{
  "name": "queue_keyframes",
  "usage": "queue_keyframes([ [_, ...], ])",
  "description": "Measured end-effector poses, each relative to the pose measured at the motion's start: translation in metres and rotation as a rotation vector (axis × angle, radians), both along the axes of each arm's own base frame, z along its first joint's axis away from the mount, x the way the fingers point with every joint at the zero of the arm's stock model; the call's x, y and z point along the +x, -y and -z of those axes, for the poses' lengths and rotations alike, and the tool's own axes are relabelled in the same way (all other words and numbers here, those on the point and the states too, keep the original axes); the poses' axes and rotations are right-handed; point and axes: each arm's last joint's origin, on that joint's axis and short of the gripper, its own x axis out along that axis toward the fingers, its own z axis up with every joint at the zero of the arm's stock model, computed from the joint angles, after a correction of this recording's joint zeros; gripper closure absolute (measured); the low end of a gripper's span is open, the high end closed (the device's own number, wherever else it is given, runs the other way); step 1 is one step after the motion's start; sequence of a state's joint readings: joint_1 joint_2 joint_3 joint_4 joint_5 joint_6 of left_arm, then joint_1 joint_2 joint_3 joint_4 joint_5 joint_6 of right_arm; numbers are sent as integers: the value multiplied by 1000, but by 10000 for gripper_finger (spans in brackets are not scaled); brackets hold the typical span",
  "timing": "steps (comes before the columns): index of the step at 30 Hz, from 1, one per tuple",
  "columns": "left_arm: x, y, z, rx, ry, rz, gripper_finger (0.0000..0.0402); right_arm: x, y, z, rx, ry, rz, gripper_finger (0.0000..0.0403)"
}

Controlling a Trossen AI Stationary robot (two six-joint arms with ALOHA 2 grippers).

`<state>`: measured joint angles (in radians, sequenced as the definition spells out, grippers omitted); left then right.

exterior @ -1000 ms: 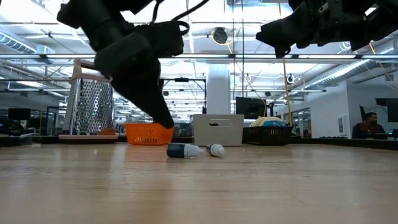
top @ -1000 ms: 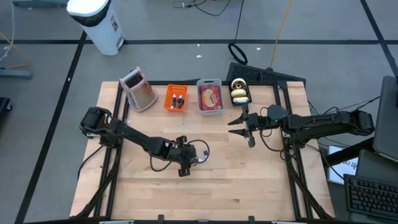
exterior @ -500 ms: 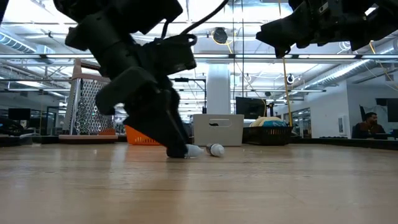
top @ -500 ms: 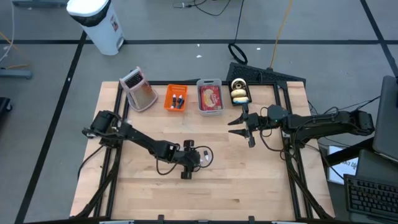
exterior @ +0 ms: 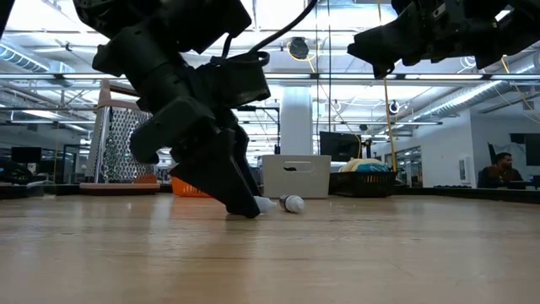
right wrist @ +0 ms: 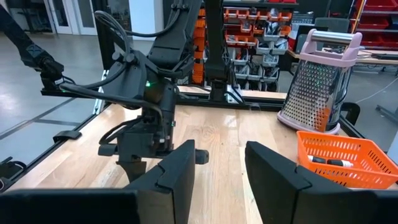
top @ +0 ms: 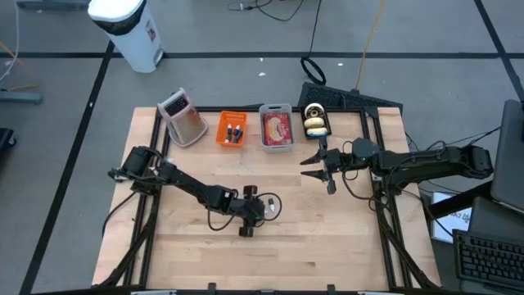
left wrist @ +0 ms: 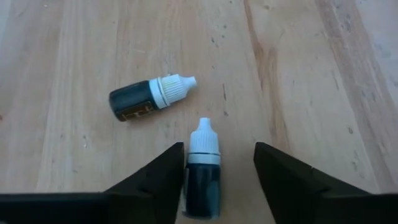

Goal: Pick & Place Food Item
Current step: Put the black food coloring bottle into the orange bin

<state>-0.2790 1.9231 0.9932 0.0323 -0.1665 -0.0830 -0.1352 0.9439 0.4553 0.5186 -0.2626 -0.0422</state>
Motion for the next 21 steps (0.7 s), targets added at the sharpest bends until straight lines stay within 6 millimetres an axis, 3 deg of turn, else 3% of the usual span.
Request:
queue_keyframes([
  [11,1,-6,1,-32,-7,-45,331,0,0,0,0,0,0,273],
  [17,-3,-13,-12,-3,-7,-76,327,0,0,0,1,0,0,273],
  [21,-10,-21,-41,55,36,-115,320,0,0,0,1,-3,0,273],
])
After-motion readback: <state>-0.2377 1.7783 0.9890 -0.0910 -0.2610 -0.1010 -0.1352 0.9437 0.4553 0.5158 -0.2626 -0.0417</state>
